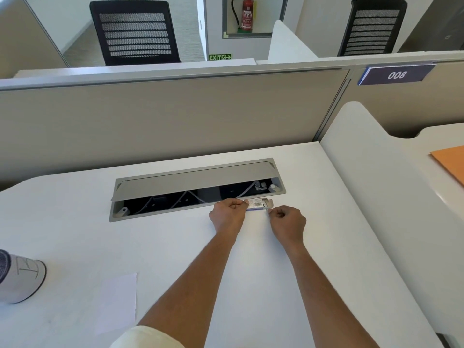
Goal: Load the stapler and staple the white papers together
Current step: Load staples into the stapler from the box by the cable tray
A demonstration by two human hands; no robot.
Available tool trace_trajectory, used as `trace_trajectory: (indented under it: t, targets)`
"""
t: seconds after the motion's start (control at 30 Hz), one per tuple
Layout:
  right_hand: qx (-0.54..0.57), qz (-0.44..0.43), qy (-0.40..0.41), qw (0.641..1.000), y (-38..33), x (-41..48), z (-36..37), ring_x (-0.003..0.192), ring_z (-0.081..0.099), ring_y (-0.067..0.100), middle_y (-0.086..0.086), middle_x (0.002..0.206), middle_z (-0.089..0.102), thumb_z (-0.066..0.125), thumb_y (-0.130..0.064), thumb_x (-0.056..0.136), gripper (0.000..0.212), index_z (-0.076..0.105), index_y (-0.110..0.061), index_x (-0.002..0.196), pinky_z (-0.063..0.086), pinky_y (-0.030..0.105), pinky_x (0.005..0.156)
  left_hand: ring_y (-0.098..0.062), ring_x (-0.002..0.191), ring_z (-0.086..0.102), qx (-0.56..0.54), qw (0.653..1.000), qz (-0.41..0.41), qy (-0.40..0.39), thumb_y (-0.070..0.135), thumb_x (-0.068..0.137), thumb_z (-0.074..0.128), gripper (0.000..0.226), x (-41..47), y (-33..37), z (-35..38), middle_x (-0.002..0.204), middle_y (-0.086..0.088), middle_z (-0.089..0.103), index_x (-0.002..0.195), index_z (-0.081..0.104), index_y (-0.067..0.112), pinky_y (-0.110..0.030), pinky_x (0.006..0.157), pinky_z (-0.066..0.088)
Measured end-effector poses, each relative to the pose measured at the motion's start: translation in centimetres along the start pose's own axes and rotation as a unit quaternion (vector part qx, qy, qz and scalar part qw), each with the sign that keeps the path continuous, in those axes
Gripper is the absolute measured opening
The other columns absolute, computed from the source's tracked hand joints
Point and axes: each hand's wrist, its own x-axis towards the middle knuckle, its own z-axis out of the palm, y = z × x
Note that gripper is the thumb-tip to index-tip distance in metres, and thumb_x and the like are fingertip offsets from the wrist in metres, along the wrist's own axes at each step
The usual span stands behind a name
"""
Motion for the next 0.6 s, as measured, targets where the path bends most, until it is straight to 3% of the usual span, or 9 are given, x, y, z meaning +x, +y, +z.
trace_trajectory:
  t: [0.13,0.23,0.33,0.43,0.6]
  targets:
    - [0.019,0.004,0.002,1.0,0.0,0.0,0.0,0.079,0.065,0.024,0.006,0.081,0.076,0.065,-0.005,0.086,0.015,0.079,-0.01,0.083,0.046,0.025,0.074,-0.003,0.077,0.063,-0.006,1.0,-0.008,-0.003,0.026,0.083,0.08,0.005,-0.1,0.1,-0.2,0.07,0.014,0.071,0.085,0.079,0.021,-0.018,0.073,0.054]
    - [0.007,-0.021,0.013,1.0,0.4,-0.4,0.4,0.077,0.066,0.021,0.004,0.082,0.076,0.066,0.0,0.084,0.018,0.078,-0.013,0.083,0.037,0.004,0.067,0.003,0.069,0.061,-0.011,1.0,-0.01,-0.006,0.022,0.085,0.079,0.003,-0.2,0.1,-0.2,0.07,0.013,0.07,0.086,0.079,0.02,-0.007,0.054,0.044]
    - [0.013,-0.029,0.013,0.999,0.4,-0.7,0.5,0.083,0.07,0.021,0.005,0.086,0.078,0.069,-0.004,0.086,0.016,0.081,-0.014,0.087,0.04,0.013,0.071,-0.004,0.072,0.063,-0.007,1.0,-0.008,-0.006,0.021,0.085,0.078,0.002,-0.2,0.0,-0.2,0.069,0.013,0.07,0.085,0.079,0.021,-0.015,0.06,0.051]
    - [0.033,-0.022,0.007,0.999,0.2,-0.8,0.2,0.091,0.071,0.022,0.006,0.092,0.08,0.07,-0.007,0.088,0.013,0.082,-0.012,0.092,0.047,0.024,0.084,-0.007,0.079,0.066,0.002,1.0,-0.005,-0.004,0.022,0.084,0.078,0.005,0.0,-0.1,-0.2,0.066,0.015,0.069,0.079,0.078,0.024,-0.028,0.08,0.06]
    - [0.087,0.011,-0.003,0.996,0.1,-0.9,-0.6,0.097,0.069,0.025,0.01,0.097,0.079,0.066,-0.014,0.094,0.017,0.081,-0.01,0.1,0.045,0.024,0.084,-0.013,0.088,0.067,0.01,1.0,-0.002,-0.006,0.022,0.086,0.075,0.01,0.0,0.1,-0.3,0.067,0.018,0.067,0.077,0.077,0.027,-0.034,0.084,0.061]
